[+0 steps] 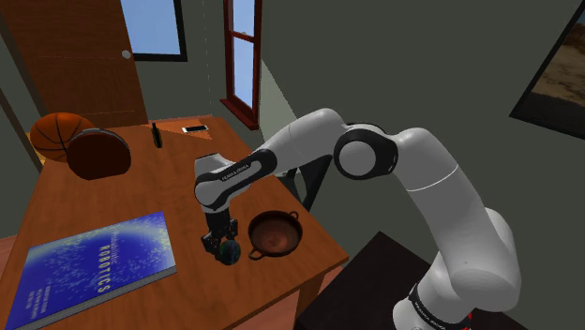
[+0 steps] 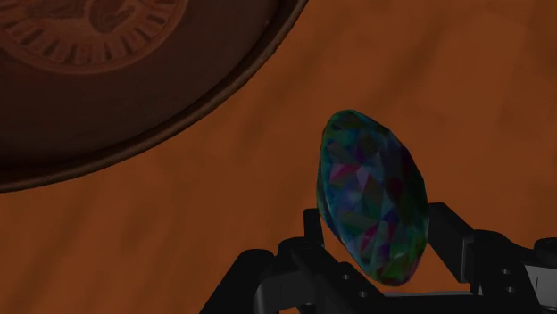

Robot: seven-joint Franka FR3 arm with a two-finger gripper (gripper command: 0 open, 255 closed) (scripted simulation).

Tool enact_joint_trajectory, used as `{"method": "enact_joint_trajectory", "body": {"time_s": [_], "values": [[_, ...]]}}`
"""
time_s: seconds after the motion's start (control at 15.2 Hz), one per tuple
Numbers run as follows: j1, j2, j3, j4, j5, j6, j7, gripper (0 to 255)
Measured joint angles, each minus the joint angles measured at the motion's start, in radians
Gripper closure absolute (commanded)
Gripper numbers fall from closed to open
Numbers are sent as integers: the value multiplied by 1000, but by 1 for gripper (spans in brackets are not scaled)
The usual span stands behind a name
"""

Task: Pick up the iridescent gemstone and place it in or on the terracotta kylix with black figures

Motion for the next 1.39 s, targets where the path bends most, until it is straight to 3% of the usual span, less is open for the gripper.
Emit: {"method": "enact_joint_trajectory", "body": {"time_s": [1.39], "values": [[-20,-162,25,-8,25,-152,18,255]]}}
